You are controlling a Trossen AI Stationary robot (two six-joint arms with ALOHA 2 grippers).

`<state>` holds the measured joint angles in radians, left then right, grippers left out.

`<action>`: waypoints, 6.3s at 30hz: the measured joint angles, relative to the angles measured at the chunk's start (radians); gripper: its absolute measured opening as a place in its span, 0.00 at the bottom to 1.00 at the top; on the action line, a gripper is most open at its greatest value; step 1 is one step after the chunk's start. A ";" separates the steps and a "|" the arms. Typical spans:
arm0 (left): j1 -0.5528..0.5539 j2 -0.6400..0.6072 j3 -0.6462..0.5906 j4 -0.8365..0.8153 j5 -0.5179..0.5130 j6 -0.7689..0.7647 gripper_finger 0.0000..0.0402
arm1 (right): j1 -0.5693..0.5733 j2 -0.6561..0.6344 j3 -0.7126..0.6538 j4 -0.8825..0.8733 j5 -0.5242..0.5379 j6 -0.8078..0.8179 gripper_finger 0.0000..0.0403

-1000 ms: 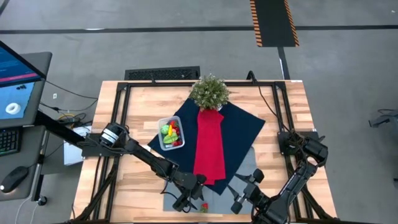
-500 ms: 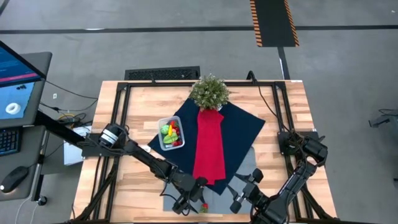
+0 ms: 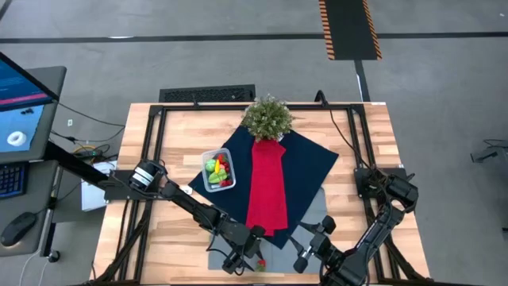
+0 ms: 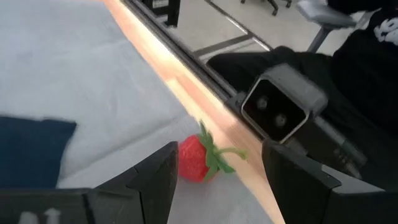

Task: Pick and placing Produce into tupperware
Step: Put the red strawberry into the transparent bin

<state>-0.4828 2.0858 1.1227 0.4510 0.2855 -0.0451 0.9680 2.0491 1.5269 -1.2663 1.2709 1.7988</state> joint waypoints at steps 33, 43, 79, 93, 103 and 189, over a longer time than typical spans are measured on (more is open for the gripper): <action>0.000 0.078 0.056 0.011 0.053 0.044 0.12 | -0.008 0.000 0.000 0.042 -0.042 -0.053 0.66; -0.002 0.077 0.056 0.015 0.069 0.085 0.00 | -0.008 0.000 0.000 0.045 -0.042 -0.054 0.66; -0.054 0.072 0.055 -0.001 -0.113 -0.255 0.45 | -0.051 -0.129 -0.091 -0.307 -0.099 0.260 0.66; -0.057 0.074 0.294 -0.348 -0.242 -0.481 0.45 | -0.079 -0.112 -0.093 -0.215 -0.224 0.078 0.66; -0.055 0.076 0.422 -0.606 -0.219 -0.605 0.46 | -0.053 -0.112 -0.093 -0.197 -0.221 0.077 0.66; -0.127 0.043 0.313 -0.498 -0.162 0.376 0.45 | -0.605 -0.112 -0.092 1.073 -0.584 -0.080 0.66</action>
<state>-0.6097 2.1292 1.4361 -0.0465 0.1238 0.3307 0.3632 1.9373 1.4349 -0.1928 0.6872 1.7191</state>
